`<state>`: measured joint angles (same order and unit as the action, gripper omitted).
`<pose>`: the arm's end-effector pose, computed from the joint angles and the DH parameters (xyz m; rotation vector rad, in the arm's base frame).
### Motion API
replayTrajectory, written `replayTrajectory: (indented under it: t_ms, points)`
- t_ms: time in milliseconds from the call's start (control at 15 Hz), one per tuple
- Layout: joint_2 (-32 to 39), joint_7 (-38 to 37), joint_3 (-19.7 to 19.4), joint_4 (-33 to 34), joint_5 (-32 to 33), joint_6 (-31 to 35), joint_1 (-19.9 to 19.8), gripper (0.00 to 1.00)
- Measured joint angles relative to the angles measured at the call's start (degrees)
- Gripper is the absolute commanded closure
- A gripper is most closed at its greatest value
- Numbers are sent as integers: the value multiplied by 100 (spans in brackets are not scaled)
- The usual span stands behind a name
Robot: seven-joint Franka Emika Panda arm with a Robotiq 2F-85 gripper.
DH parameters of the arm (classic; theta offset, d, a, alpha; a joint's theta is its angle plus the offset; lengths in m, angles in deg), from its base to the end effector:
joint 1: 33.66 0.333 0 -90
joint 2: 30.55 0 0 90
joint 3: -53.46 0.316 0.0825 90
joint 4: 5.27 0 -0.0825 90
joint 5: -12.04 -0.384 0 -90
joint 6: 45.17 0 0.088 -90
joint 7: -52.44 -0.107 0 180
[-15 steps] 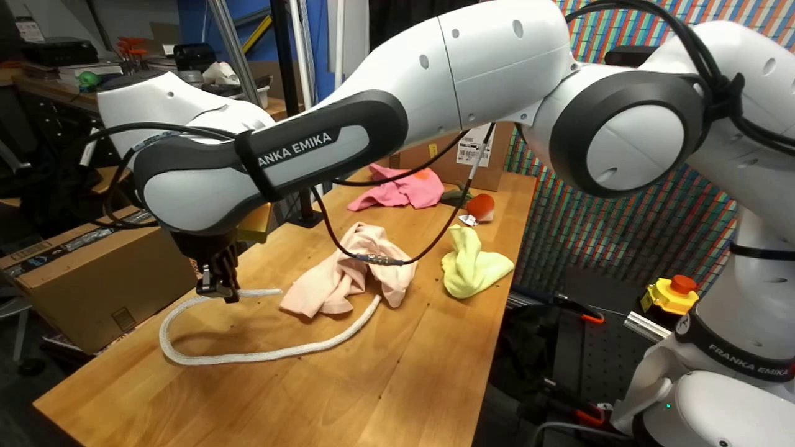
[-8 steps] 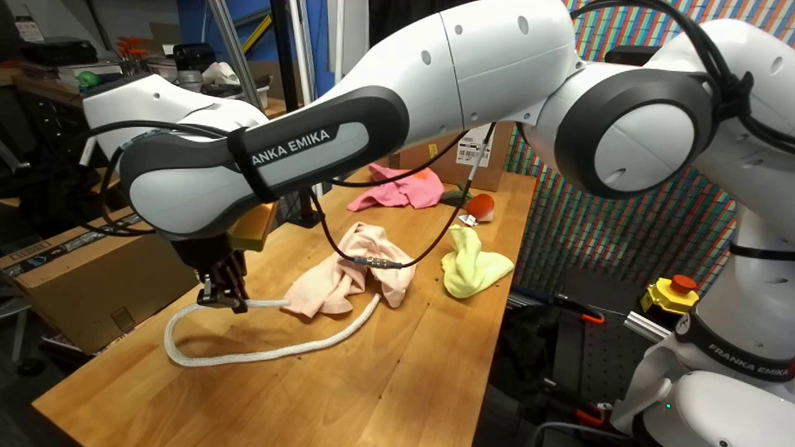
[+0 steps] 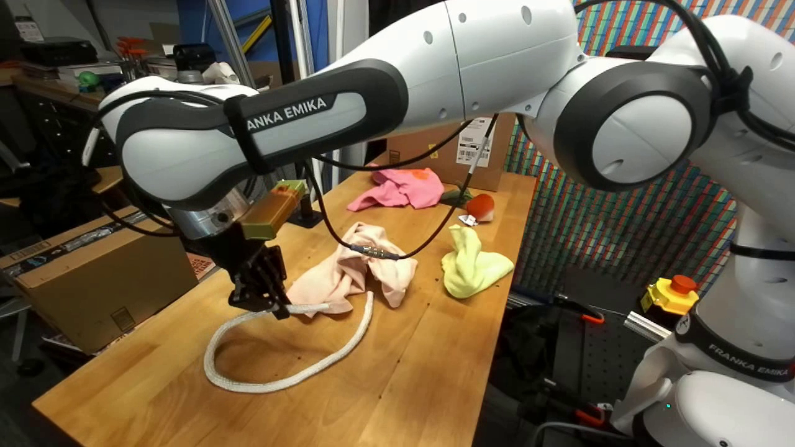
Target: Separate the objects on the table.
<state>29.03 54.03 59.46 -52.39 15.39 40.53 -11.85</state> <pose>0.6804 0.3151 0.2608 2.9591 0.7312 -0.5580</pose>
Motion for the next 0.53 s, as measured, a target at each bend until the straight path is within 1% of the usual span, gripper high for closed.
replayTrajectory:
  t_ms: [267,533]
  points:
    - [2,-97,27,37,-498,-445,-157,86]
    - [58,-184,109,33,-1114,-559,-361,86]
